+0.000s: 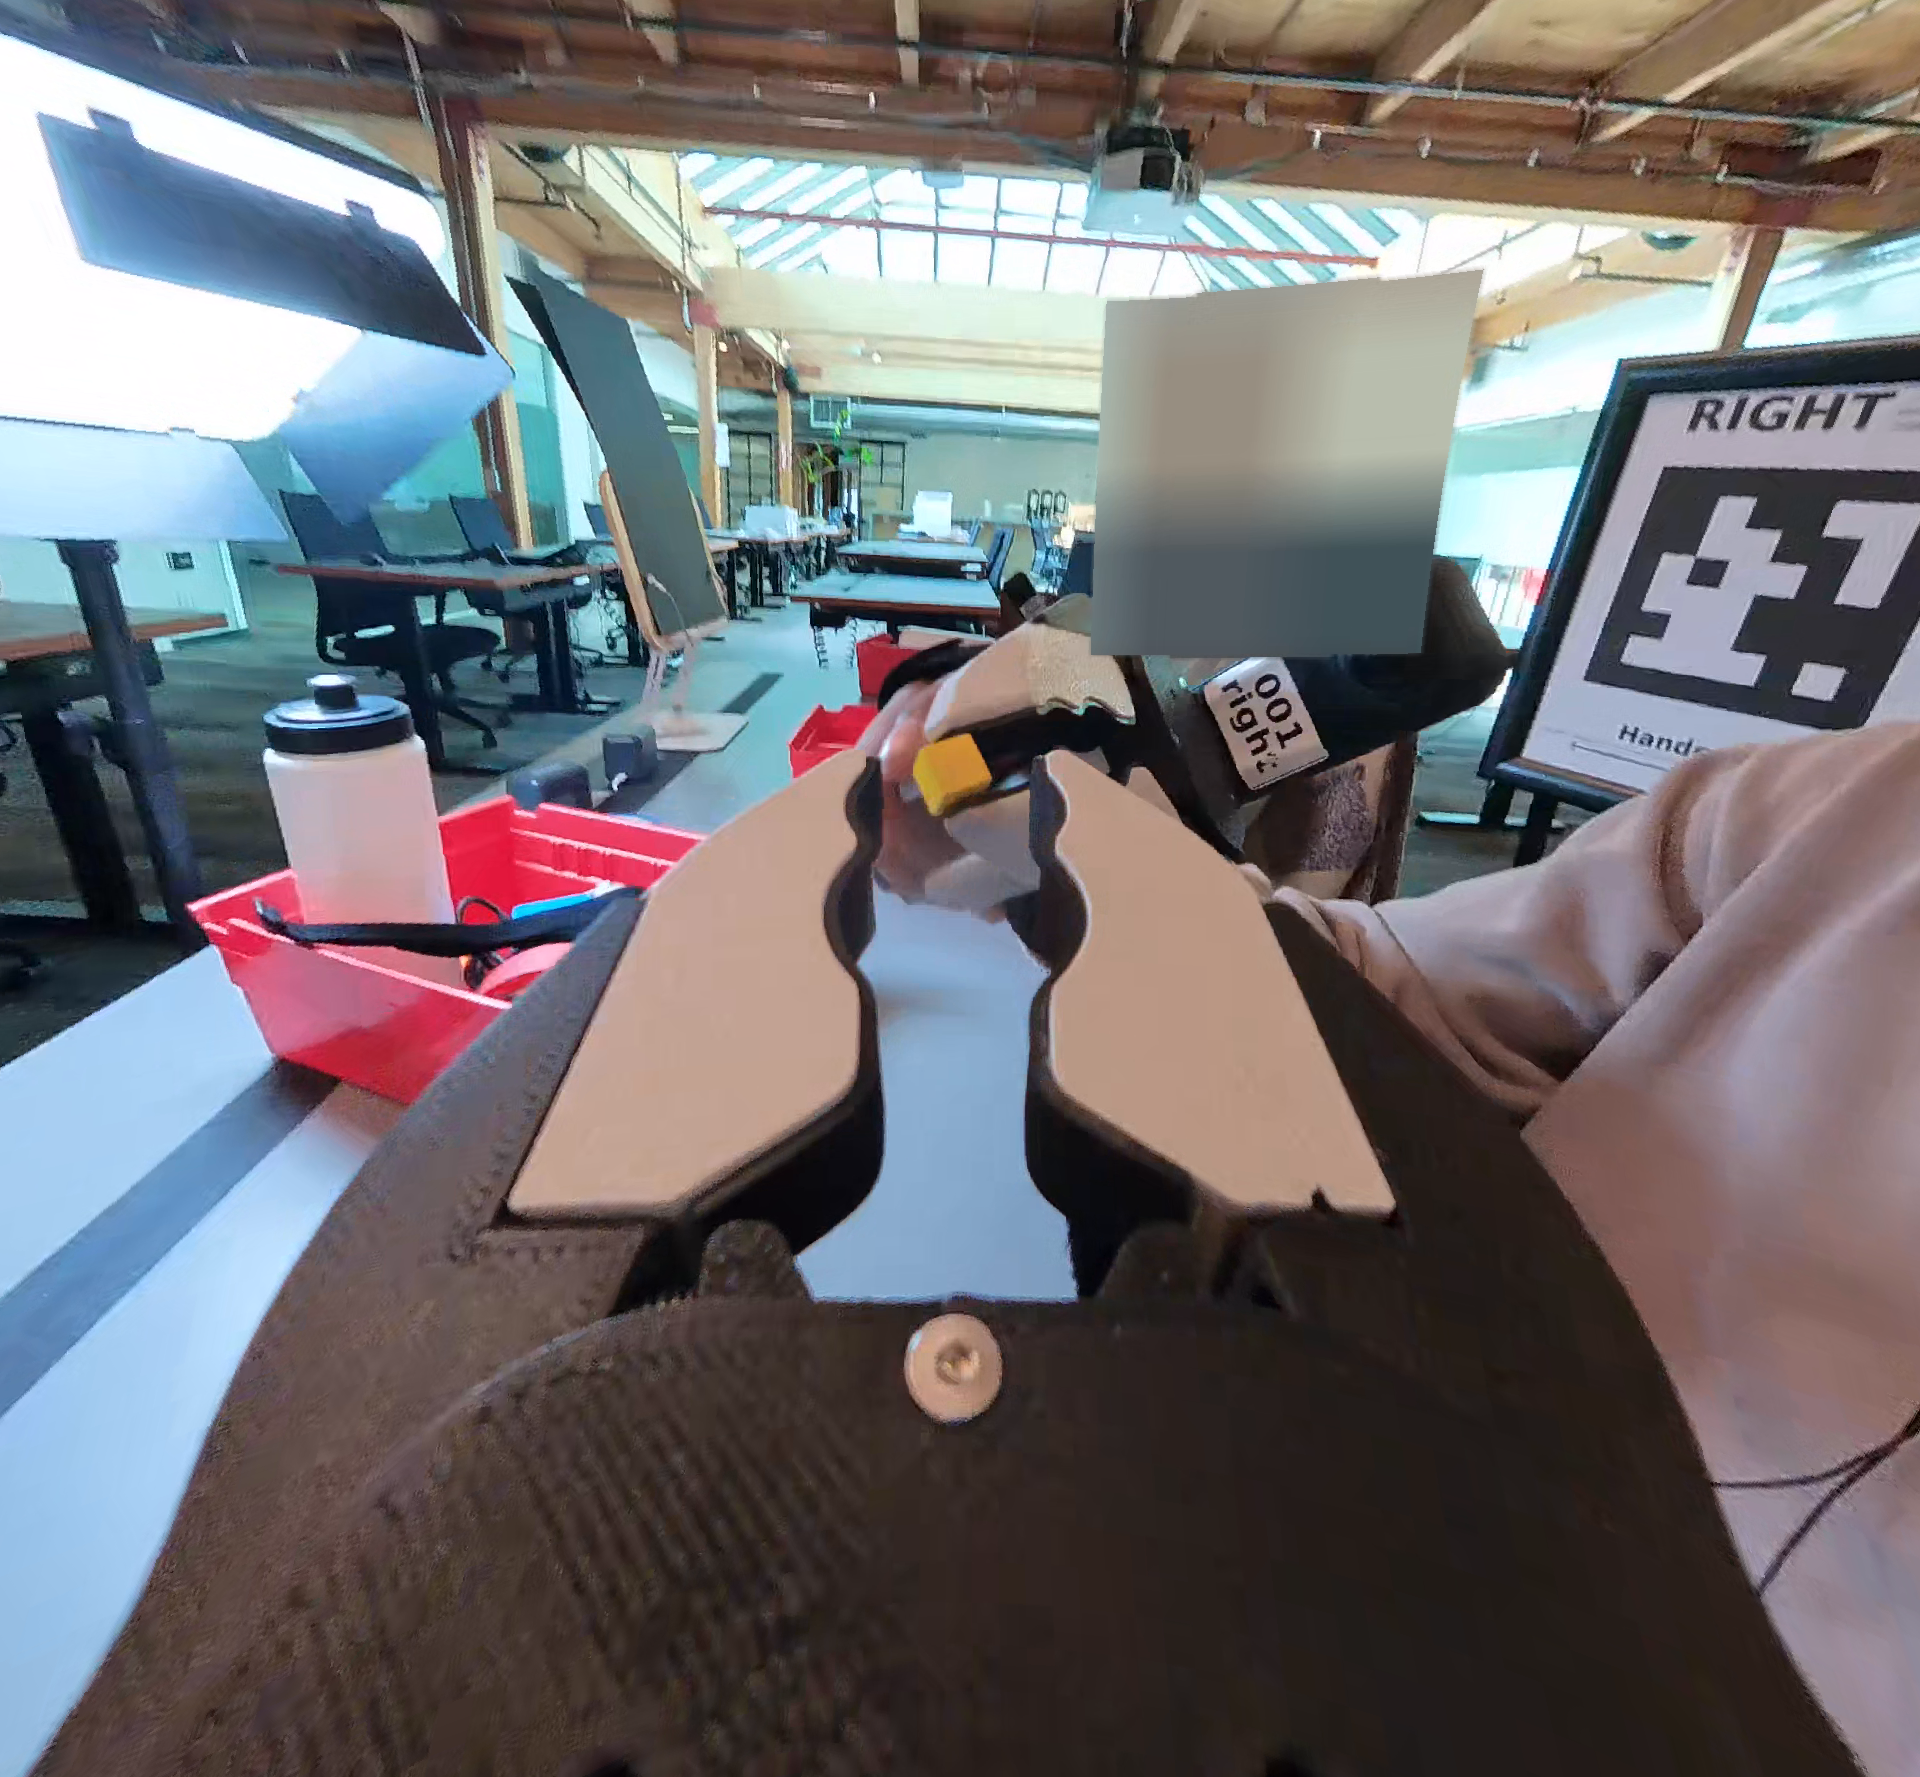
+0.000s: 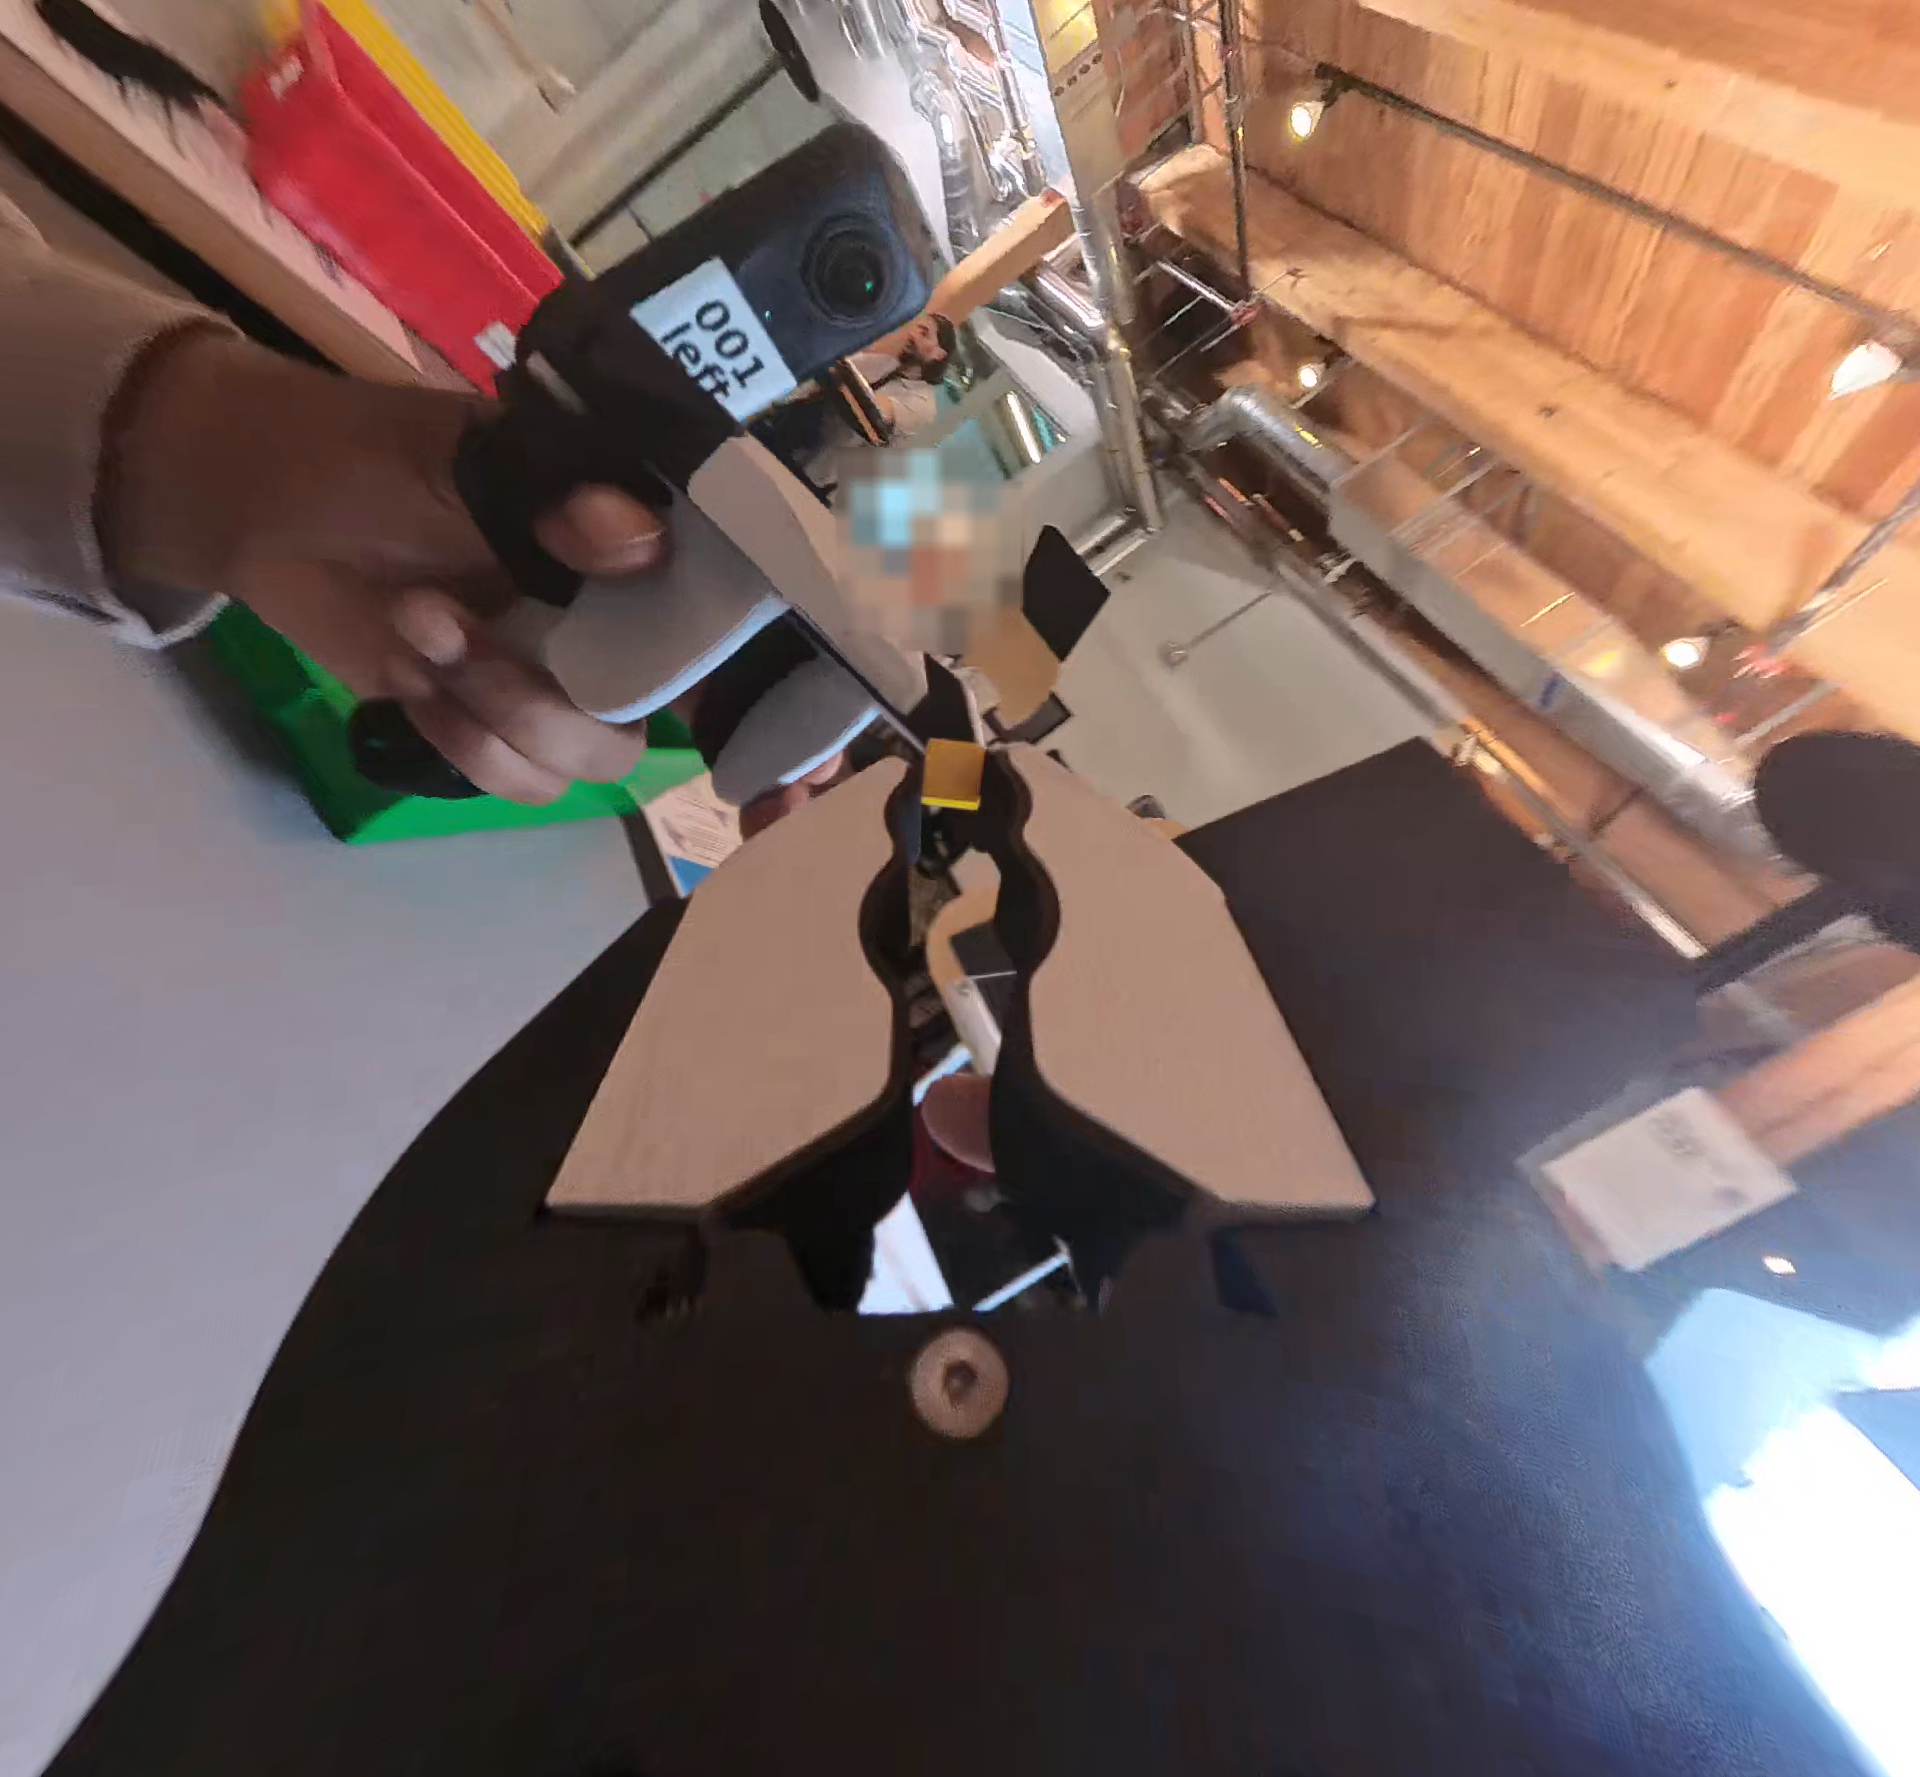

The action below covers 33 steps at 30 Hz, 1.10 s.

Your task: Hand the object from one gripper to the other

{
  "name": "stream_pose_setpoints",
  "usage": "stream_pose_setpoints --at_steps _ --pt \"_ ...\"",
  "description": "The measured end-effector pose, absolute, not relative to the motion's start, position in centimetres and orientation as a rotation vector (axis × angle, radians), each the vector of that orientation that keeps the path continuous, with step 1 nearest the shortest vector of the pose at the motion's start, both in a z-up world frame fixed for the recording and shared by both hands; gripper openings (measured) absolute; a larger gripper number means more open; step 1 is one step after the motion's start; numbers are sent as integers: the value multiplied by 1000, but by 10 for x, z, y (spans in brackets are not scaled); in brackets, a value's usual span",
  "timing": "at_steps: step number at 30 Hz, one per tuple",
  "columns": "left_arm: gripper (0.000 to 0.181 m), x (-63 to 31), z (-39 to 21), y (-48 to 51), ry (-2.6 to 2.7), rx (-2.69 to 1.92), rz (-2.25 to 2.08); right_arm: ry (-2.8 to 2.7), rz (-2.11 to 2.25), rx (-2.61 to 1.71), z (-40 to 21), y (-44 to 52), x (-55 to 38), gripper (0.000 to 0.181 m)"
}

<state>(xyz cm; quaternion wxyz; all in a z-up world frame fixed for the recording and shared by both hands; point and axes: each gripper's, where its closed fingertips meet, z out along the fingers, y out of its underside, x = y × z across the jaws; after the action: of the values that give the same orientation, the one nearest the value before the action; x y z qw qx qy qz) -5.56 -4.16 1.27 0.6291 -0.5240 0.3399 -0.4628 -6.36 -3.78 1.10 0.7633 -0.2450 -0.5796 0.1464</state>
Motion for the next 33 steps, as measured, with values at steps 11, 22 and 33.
stream_pose_setpoints --at_steps 11,22,33 --pt "11 -53 8 -40 850 -1188 -852 -1298 507 -568 8 -42 -60 15" --pt "11 -71 -9 -6 959 -1091 245 -1223 1169 -1144 -3 -18 -65 24" --pt "10 -58 -22 -5 1058 -1022 431 -1245 1276 -1296 -22 -12 -72 11"
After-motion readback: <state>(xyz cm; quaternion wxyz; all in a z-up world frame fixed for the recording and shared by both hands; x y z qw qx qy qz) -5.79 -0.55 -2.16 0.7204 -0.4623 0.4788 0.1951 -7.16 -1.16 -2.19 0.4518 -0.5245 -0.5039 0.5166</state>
